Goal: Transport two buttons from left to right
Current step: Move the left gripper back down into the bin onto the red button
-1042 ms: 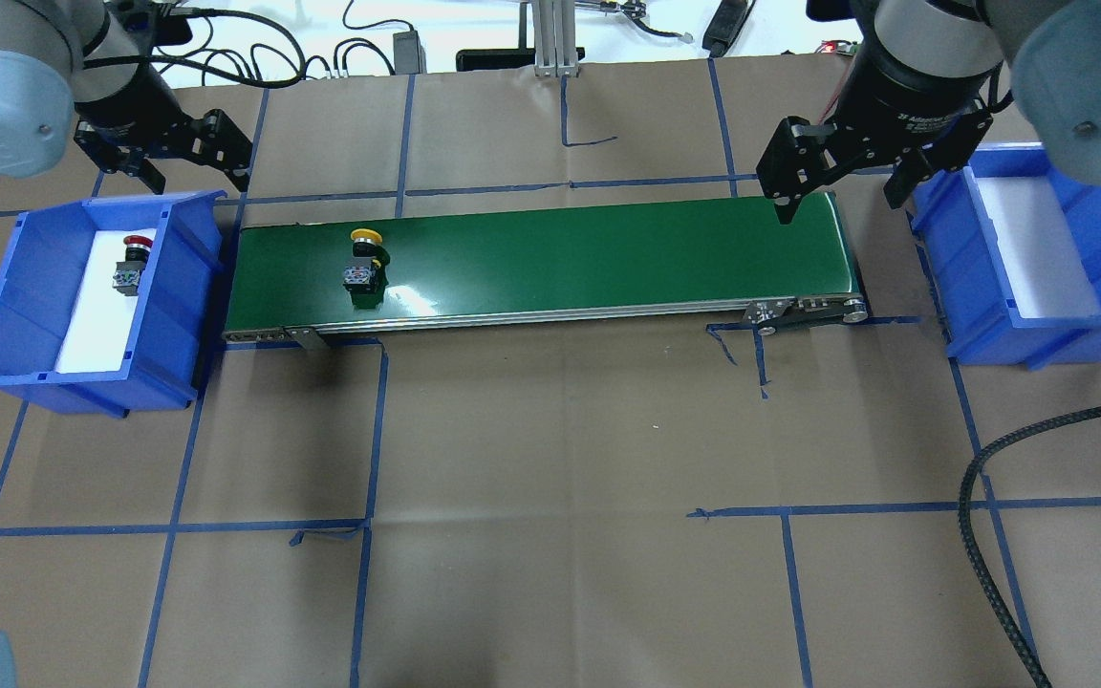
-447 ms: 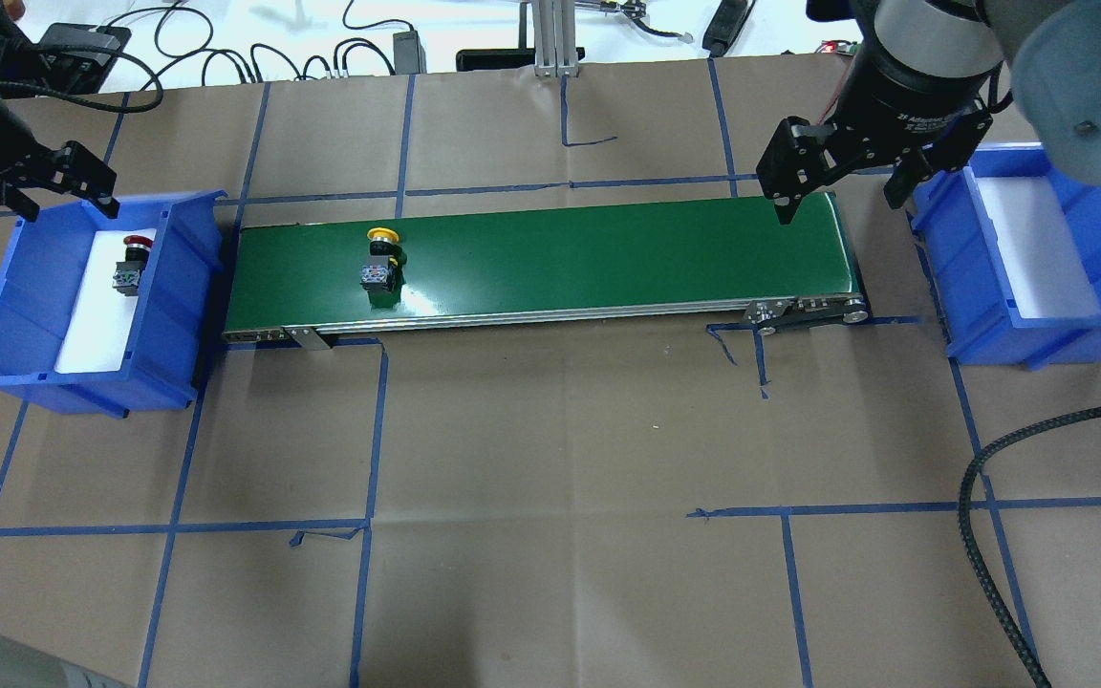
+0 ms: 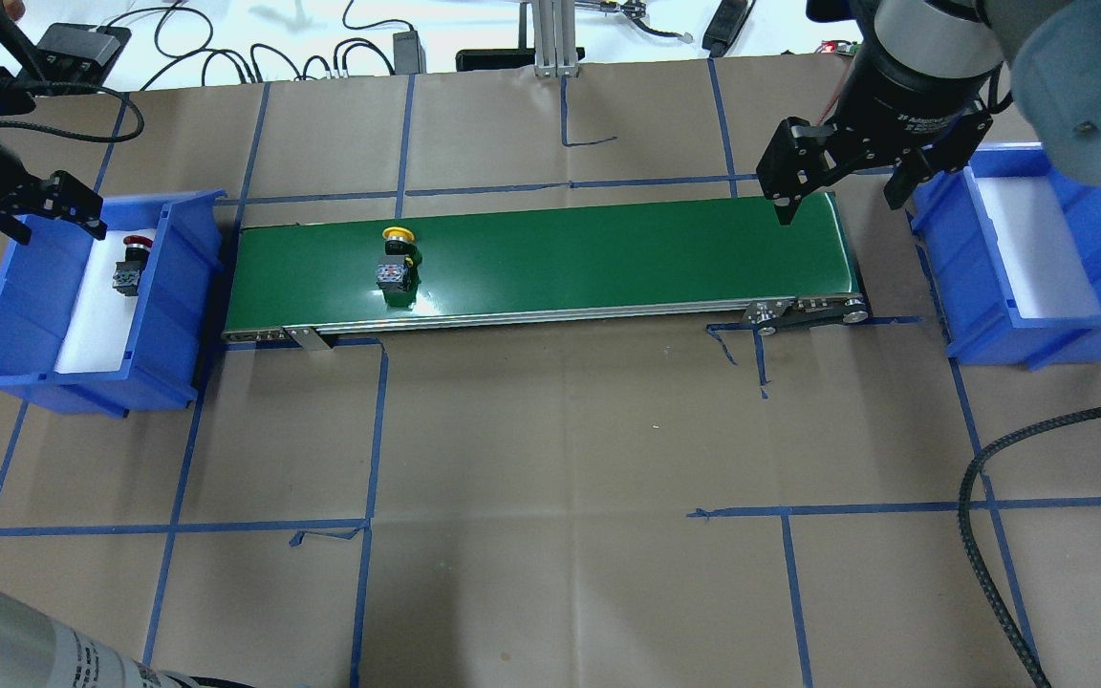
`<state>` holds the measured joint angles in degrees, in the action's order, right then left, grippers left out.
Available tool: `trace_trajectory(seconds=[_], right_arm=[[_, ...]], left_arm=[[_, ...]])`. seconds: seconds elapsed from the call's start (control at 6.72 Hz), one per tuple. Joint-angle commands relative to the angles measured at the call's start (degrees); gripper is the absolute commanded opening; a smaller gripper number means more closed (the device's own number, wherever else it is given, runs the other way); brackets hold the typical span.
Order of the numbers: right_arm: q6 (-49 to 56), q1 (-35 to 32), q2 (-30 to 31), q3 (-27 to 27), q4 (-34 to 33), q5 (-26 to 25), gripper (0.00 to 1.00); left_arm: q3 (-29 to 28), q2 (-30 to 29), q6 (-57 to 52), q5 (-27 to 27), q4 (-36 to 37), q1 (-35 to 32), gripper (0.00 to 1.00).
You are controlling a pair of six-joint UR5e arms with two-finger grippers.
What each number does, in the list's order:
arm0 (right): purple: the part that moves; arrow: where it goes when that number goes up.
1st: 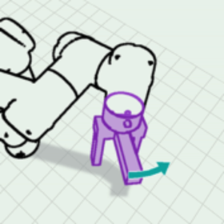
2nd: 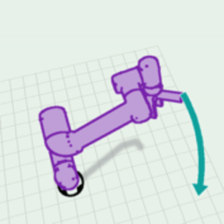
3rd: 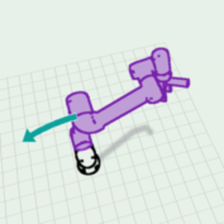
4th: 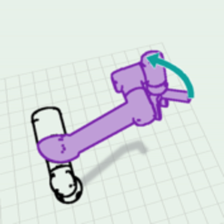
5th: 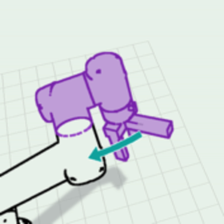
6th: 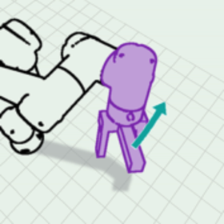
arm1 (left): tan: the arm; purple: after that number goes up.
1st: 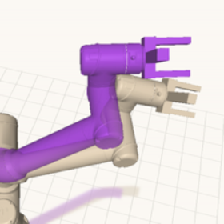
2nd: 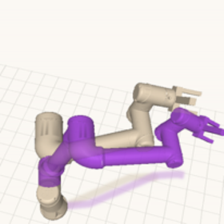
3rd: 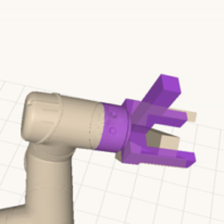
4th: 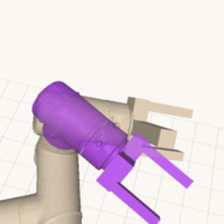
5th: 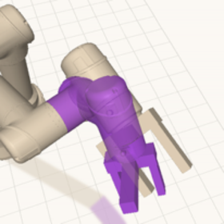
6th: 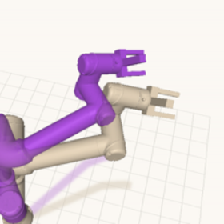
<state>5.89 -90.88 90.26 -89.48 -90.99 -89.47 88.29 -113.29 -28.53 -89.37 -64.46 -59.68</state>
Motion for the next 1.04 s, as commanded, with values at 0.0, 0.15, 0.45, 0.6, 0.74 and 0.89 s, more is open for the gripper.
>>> trace_trajectory(seconds=[0.0, 0.15, 0.45, 0.6, 0.74, 0.89], right_arm=[[0.0, 0.0, 0.0, -0.1, 0.0, 0.0, 1.00], [0.0, 0.0, 0.0, -0.1, 0.0, 0.0, 1.00], [0.0, 0.0, 0.0, -0.2, 0.0, 0.0, 1.00], [0.0, 0.0, 0.0, -0.2, -0.1, -0.1, 1.00], [0.0, 0.0, 0.0, -0.2, 0.0, -0.1, 1.00], [0.1, 0.0, 0.0, -0.2, 0.0, -0.1, 1.00]], left_arm=[[0.4, -3.9, 0.0, 0.1, 3.9, 0.1, 1.00], [0.4, -6.0, 0.1, 0.1, 5.0, 0.0, 1.00], [0.4, -8.2, 0.1, 0.0, 5.7, -0.4, 1.00], [0.5, -8.4, 0.1, 0.0, 5.8, -0.6, 1.00], [0.8, -8.6, 0.1, 0.0, 5.8, -0.6, 1.00], [0.7, -9.4, 0.1, 0.0, 5.8, -0.6, 1.00]])
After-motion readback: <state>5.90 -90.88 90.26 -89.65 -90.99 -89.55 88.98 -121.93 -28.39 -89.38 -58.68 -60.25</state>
